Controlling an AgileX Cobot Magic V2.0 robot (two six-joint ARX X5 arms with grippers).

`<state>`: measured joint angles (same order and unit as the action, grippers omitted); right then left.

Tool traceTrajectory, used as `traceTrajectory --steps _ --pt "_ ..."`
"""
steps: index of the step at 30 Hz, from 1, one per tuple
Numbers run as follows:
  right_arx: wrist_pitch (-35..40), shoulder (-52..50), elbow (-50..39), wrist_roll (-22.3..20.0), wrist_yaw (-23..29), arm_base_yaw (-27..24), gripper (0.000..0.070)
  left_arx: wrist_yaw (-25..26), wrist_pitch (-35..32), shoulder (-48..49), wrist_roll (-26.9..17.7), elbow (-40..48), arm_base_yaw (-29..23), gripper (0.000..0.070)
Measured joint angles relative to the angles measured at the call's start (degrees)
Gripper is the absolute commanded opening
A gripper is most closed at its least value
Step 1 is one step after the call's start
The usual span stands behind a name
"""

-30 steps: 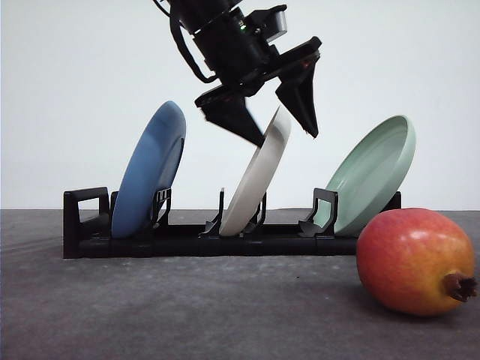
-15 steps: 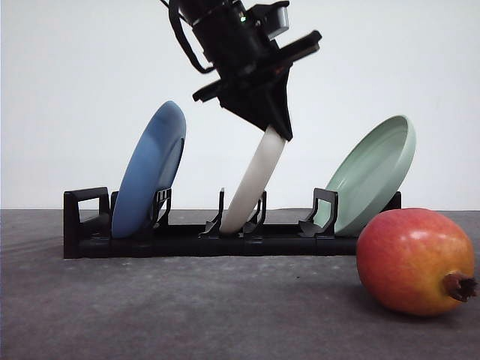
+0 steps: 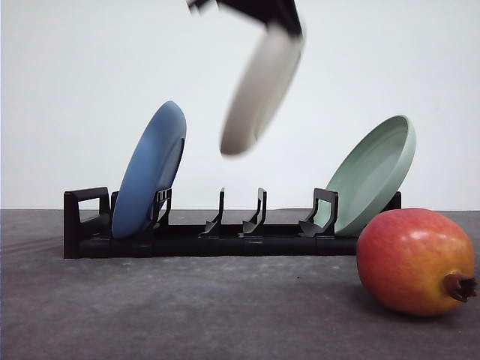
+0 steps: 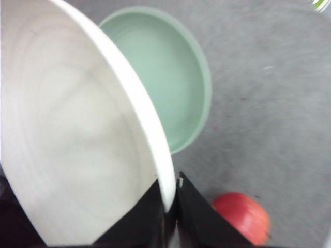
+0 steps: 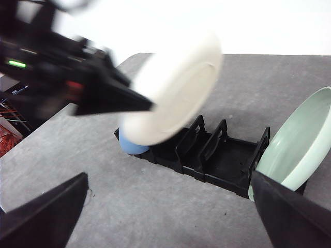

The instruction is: Place pomegranate in white plate

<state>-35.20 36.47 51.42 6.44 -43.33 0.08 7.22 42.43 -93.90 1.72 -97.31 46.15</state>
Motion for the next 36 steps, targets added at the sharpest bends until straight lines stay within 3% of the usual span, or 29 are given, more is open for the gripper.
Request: traceTrajectory --steps 10,17,22,26,36 --pt "-0.02 0.0 0.0 0.03 0.0 0.0 0.0643 -1.14 18.51 10.19 0.01 -0.14 9.83 0.0002" --pt "-0.02 0.0 0.0 0.46 0.0 0.0 0.0643 -15.23 22.89 11.23 2.49 3.26 20.31 0.0002" --pt "-0.11 0.0 0.0 0.5 0.0 0.0 0.0643 -23.42 21.07 11.19 6.37 13.04 26.97 0.0002" --pt "-0.2 0.0 0.0 0.52 0.0 0.0 0.0643 -28.98 14.64 11.14 9.85 22.73 30.5 0.0002" --pt "-1.4 0.0 0.0 0.68 0.0 0.0 0.0643 -30.97 -4.11 8.18 13.82 40.91 32.76 0.0002"
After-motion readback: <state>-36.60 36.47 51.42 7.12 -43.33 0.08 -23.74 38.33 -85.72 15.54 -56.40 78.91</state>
